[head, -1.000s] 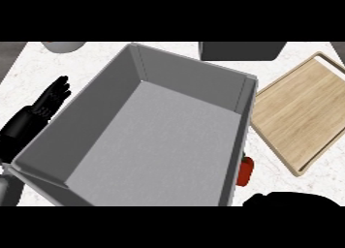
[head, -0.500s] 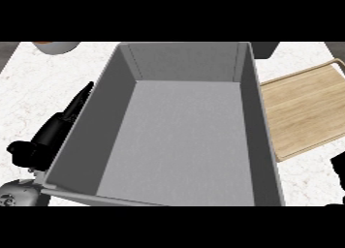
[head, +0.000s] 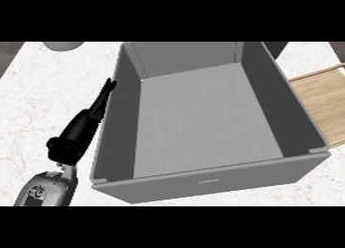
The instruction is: Pick the bell pepper from the tray and place it in the cardboard box
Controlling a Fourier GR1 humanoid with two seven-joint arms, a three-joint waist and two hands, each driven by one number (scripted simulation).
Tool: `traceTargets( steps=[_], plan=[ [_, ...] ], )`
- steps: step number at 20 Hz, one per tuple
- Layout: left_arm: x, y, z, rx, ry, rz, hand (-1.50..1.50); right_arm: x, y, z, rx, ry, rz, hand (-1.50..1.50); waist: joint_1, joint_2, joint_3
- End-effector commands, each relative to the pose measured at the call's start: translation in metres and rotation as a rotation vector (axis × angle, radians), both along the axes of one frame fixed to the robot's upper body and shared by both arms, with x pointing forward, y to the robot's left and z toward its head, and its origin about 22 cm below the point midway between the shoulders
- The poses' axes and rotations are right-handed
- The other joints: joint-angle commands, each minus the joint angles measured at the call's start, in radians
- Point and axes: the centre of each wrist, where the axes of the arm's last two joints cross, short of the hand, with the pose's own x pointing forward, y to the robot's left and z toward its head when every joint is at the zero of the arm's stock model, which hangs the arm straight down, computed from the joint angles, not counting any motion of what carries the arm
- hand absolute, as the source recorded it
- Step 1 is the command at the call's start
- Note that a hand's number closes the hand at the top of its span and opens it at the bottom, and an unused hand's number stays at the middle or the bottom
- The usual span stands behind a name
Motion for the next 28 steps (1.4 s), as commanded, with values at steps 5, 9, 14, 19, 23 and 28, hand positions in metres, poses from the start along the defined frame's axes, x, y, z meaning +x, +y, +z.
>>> traceTargets(
  steps=[5, 9, 14, 19, 23, 28],
  plan=[
    [-0.003, -0.012, -0.018, 0.004, 0.042, -0.02, 0.0, 0.022, 0.059, 0.012, -0.024, 0.097, 0.102, 1.5, 0.004, 0.003, -0.004],
    [0.001, -0.017, -0.011, 0.014, 0.042, 0.008, 0.0, 0.032, 0.089, 0.005, -0.022, 0.098, 0.065, 1.5, 0.001, 0.003, -0.003],
    [0.018, -0.014, -0.013, 0.024, 0.048, 0.008, 0.0, 0.04, 0.128, 0.008, -0.051, 0.026, 0.034, 1.5, -0.002, 0.005, -0.004],
    [0.012, -0.009, -0.018, 0.001, 0.043, -0.011, 0.0, 0.048, 0.141, -0.029, -0.084, -0.014, 0.012, 1.5, -0.007, 0.004, -0.003],
    [-0.013, 0.003, -0.026, 0.007, 0.05, -0.004, 0.0, 0.057, 0.177, -0.052, -0.125, 0.004, 0.007, 1.5, 0.005, 0.003, -0.003],
    [0.004, -0.012, -0.014, 0.008, 0.052, -0.013, 0.0, 0.07, 0.176, -0.093, -0.227, 0.191, -0.046, -1.5, 0.01, 0.009, -0.003]
  ],
)
